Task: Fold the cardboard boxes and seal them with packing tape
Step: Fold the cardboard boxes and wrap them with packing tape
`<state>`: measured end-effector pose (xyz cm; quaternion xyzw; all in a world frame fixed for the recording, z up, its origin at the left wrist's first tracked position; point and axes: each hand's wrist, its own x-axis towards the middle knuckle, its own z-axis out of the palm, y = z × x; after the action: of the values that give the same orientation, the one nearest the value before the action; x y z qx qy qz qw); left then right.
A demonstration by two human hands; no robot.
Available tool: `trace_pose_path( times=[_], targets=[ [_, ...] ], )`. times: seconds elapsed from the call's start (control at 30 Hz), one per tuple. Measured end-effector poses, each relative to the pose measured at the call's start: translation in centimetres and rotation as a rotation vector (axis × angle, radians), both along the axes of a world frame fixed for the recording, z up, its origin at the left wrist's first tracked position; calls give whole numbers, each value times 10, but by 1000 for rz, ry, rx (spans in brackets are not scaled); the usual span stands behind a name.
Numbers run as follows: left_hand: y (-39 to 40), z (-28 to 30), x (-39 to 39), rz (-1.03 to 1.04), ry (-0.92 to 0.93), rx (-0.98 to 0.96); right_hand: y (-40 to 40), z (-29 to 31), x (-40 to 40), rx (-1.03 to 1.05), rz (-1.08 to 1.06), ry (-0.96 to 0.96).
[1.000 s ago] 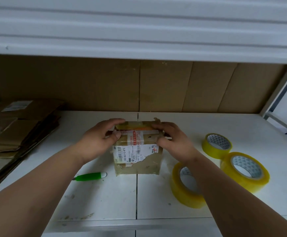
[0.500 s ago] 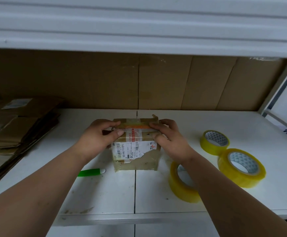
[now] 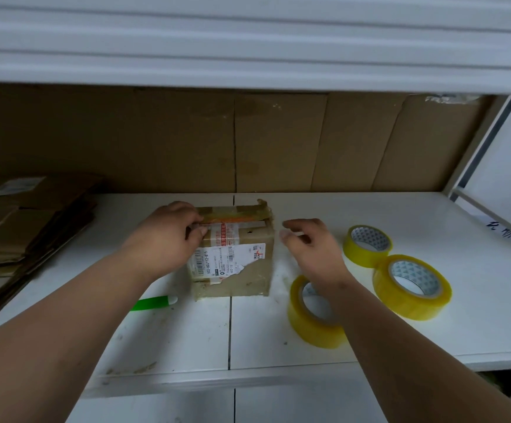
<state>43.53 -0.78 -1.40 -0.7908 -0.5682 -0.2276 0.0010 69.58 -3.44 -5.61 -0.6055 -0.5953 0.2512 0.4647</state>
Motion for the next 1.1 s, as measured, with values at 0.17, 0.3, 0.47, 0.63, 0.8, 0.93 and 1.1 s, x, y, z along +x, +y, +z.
trace_pose_path(
  times=[0.17,0.3,0.47,0.63,0.8,0.93,1.1],
  targets=[
    [-2,1,5,3,-75,-77,-11,-9,24,-319,-117,-431],
    [-2,-2,8,9,-92,-75,-18,-12,19,-417,-54,-885],
    [-3,-5,8,22,-46,-76,-21,-11,7,-538,65,-1016],
    [-6,-2,12,35,2,-31,-23,2,15,-504,13,-756],
    [-8,5,14,14,44,-80,-23,34,37,-224,-40,-194],
    [-12,11,12,-7,-2,-143,-33,57,18,57,50,-71],
    [-19,19,14,-10,-189,-268,-37,72,-12,175,141,-297]
  ],
)
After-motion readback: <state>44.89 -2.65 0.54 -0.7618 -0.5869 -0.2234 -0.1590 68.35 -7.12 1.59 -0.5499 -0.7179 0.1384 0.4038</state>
